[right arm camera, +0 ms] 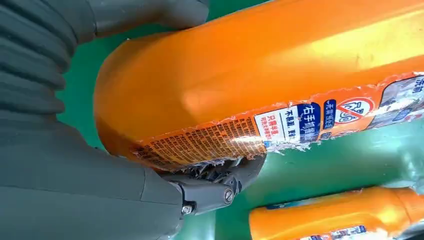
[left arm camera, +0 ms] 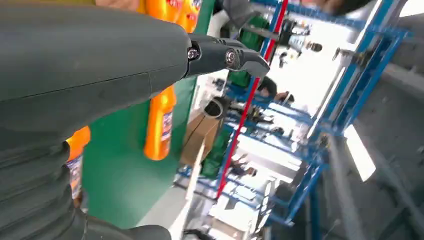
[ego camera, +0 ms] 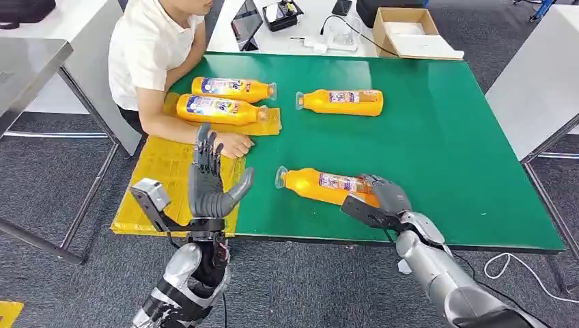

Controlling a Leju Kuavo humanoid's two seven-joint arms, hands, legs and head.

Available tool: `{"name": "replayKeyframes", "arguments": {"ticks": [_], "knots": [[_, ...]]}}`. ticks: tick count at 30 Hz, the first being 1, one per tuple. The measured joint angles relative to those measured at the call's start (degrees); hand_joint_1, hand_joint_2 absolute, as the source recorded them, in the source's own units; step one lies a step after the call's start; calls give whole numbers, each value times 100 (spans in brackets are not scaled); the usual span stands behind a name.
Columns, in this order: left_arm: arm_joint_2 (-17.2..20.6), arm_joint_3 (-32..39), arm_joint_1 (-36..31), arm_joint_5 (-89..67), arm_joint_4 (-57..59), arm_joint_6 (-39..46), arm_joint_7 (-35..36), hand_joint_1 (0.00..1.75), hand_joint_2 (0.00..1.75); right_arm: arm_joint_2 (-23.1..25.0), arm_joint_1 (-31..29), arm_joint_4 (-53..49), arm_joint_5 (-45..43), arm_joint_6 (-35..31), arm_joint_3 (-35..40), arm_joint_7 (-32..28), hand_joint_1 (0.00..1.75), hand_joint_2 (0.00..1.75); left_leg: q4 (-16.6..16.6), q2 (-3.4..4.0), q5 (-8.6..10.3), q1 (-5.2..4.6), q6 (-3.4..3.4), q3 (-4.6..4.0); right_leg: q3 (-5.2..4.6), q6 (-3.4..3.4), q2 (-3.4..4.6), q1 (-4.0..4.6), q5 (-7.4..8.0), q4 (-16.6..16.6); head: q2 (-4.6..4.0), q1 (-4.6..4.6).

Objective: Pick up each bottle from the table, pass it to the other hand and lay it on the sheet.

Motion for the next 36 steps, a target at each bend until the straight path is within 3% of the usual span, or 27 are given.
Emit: {"name": "replayKeyframes", "arguments": {"ticks": [27,31,36], "knots": [[-11,199,202,107,-406,9,-11,0,175,-11,110,-146,-76,-7,-63,48,175,175,0,1,1,-1,0,5,6,1,0,-1,2,0,0,-2],[-11,199,295,157,-476,-2,-37,0,175,-7,288,-304,-562,-175,-155,-320,175,175,0,-2,0,-1,0,4,8,1,-1,-1,1,0,0,-2],[4,194,597,0,-596,22,-103,0,175,46,924,-1183,-1370,-544,-456,-608,175,175,0,-5,-1,-1,0,-14,-8,1,-1,-1,0,1,0,-4]]}}
